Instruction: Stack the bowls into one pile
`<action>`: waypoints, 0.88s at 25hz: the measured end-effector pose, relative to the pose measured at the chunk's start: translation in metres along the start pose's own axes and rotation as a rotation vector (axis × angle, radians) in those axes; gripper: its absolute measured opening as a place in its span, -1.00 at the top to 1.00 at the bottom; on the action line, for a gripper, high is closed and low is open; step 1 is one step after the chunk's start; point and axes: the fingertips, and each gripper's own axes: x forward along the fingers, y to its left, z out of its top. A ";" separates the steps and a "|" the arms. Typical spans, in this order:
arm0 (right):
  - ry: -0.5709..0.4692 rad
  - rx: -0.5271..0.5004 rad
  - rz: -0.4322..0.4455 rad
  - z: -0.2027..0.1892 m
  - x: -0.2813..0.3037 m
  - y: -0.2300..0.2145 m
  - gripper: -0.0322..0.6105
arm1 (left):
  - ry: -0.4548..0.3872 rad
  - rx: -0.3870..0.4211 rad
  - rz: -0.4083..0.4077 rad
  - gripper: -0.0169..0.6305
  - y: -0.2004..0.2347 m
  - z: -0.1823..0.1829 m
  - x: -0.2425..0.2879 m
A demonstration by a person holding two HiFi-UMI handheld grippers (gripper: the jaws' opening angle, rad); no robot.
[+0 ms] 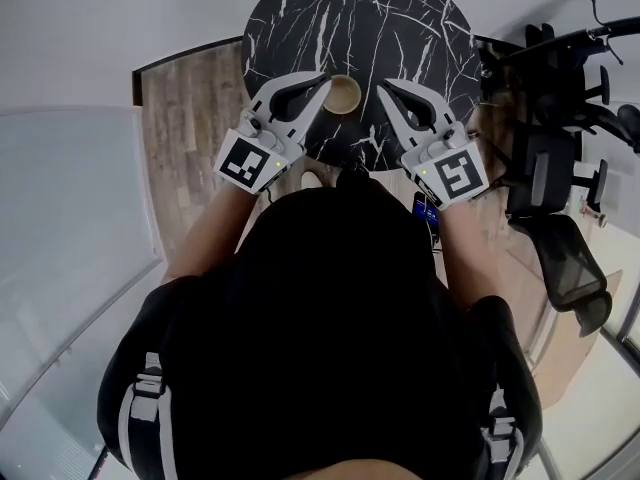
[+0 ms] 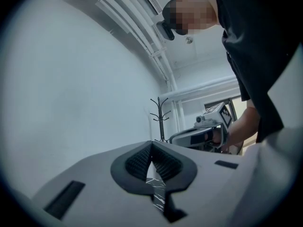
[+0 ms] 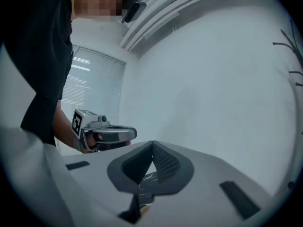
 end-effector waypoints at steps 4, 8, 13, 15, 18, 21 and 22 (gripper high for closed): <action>-0.010 0.009 -0.011 0.001 -0.004 -0.006 0.89 | 0.005 0.017 -0.018 0.93 -0.006 0.002 0.007; -0.019 0.027 -0.022 0.000 -0.008 -0.011 0.89 | 0.018 0.014 -0.026 0.93 -0.009 0.000 0.013; -0.034 0.050 -0.028 0.002 -0.010 -0.012 0.89 | 0.029 0.013 -0.026 0.93 -0.009 -0.004 0.016; -0.037 0.050 -0.026 0.002 -0.009 -0.011 0.89 | 0.031 0.013 -0.026 0.93 -0.009 -0.005 0.017; -0.033 0.051 -0.025 -0.001 -0.010 -0.011 0.89 | 0.030 0.012 -0.024 0.93 -0.010 -0.005 0.018; -0.027 0.052 -0.023 -0.005 -0.011 -0.010 0.89 | 0.043 0.012 -0.023 0.93 -0.012 -0.009 0.018; -0.025 0.052 -0.021 -0.006 -0.011 -0.009 0.89 | 0.043 0.012 -0.024 0.93 -0.012 -0.009 0.018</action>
